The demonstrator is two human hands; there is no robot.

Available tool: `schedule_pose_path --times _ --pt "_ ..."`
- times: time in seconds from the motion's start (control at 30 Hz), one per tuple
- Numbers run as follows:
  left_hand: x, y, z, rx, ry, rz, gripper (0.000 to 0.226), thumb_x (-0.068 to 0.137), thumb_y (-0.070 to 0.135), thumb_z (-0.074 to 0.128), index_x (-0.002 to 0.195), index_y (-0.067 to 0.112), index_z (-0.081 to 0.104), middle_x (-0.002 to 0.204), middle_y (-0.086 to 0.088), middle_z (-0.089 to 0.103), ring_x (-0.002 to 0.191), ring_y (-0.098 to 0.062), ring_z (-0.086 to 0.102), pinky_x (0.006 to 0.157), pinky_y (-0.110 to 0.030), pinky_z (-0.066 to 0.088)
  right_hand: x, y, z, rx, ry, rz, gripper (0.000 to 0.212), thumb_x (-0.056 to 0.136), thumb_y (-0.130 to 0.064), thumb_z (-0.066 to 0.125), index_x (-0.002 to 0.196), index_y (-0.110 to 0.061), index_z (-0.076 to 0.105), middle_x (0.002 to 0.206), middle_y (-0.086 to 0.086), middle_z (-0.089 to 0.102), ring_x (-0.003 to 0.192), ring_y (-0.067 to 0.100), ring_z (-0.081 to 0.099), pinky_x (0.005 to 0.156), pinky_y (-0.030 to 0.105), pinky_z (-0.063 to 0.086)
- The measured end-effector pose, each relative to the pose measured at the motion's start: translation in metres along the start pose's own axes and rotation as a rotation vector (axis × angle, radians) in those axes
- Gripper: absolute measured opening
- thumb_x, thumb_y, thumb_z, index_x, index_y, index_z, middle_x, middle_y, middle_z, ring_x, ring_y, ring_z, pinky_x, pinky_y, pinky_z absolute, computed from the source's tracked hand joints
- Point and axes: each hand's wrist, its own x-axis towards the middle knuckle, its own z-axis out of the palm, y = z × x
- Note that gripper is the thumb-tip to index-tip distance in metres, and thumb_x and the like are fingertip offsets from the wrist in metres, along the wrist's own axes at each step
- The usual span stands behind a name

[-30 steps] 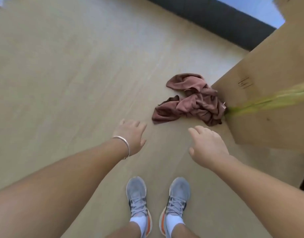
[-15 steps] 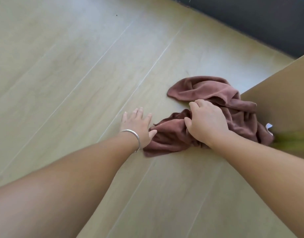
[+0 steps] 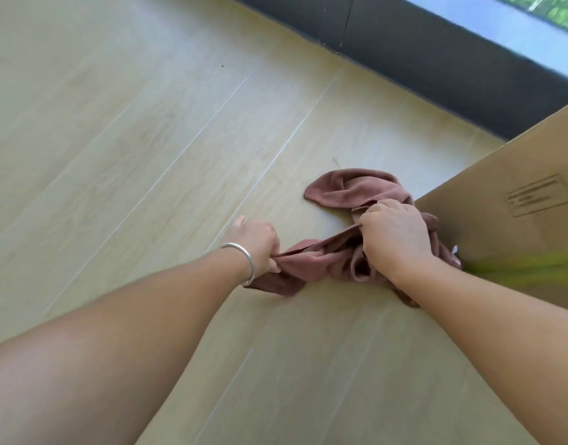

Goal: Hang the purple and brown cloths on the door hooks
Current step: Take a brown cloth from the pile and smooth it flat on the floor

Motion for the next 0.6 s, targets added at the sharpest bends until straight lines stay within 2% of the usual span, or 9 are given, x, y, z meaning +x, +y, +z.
schedule_pose_path --times 0.13,0.23,0.33,0.37,0.43,0.5,0.6 --pt "-0.073 -0.004 -0.075 0.053 0.003 -0.028 0.043 0.072 0.062 0.069 0.092 0.023 0.067 0.107 0.006 0.063 0.102 -0.02 0.057 0.095 -0.031 0.039 -0.038 0.003 -0.086 0.068 0.028 -0.008 0.019 0.086 -0.019 0.052 0.096 -0.024 0.067 0.107 -0.002 0.063 0.11 0.023 0.052 0.087 0.032 0.034" --pt "-0.129 -0.015 -0.14 0.004 0.004 -0.027 0.045 0.068 0.066 0.071 0.076 0.024 0.058 0.095 0.007 0.063 0.095 -0.019 0.059 0.072 -0.028 0.037 -0.057 0.002 -0.164 0.117 0.087 -0.061 0.023 0.092 -0.02 0.048 0.103 -0.026 0.067 0.111 -0.004 0.062 0.114 0.021 0.049 0.087 0.031 0.031" --pt "-0.186 -0.038 -0.203 -0.207 -0.002 -0.096 0.048 0.061 0.063 0.078 0.064 0.022 0.053 0.081 0.009 0.062 0.084 -0.017 0.058 0.057 -0.026 0.032 -0.068 -0.001 -0.252 0.134 0.136 -0.105 0.019 0.089 -0.02 0.053 0.099 -0.025 0.068 0.104 -0.003 0.064 0.106 0.021 0.052 0.078 0.029 0.028" --pt "-0.203 -0.048 -0.221 -0.274 -0.014 -0.124 0.048 0.059 0.062 0.08 0.063 0.022 0.054 0.082 0.008 0.064 0.083 -0.017 0.058 0.057 -0.026 0.036 -0.069 -0.002 -0.279 0.128 0.156 -0.113 0.017 0.088 -0.021 0.054 0.096 -0.024 0.069 0.1 -0.003 0.064 0.102 0.021 0.053 0.076 0.029 0.027" --pt "-0.237 -0.072 -0.254 -0.354 -0.059 -0.18 0.047 0.058 0.06 0.082 0.063 0.023 0.053 0.093 0.007 0.068 0.088 -0.018 0.061 0.069 -0.031 0.049 -0.07 -0.007 -0.328 0.105 0.176 -0.131 0.018 0.086 -0.02 0.052 0.093 -0.024 0.068 0.096 -0.004 0.063 0.098 0.02 0.053 0.074 0.028 0.029" --pt "-0.27 -0.097 -0.28 -0.394 -0.073 -0.253 0.045 0.06 0.058 0.082 0.065 0.024 0.052 0.102 0.006 0.068 0.093 -0.019 0.063 0.078 -0.037 0.053 -0.065 -0.017 -0.369 0.095 0.183 -0.153 0.022 0.09 -0.017 0.048 0.095 -0.026 0.068 0.097 -0.005 0.063 0.099 0.02 0.052 0.076 0.03 0.033" --pt "-0.316 -0.14 -0.307 -0.457 -0.006 -0.412 0.035 0.067 0.047 0.079 0.065 0.021 0.055 0.095 0.006 0.069 0.087 -0.02 0.064 0.072 -0.033 0.053 -0.057 -0.043 -0.42 0.112 0.186 -0.196 0.023 0.09 -0.016 0.051 0.095 -0.028 0.069 0.101 -0.006 0.065 0.104 0.021 0.052 0.08 0.032 0.04"
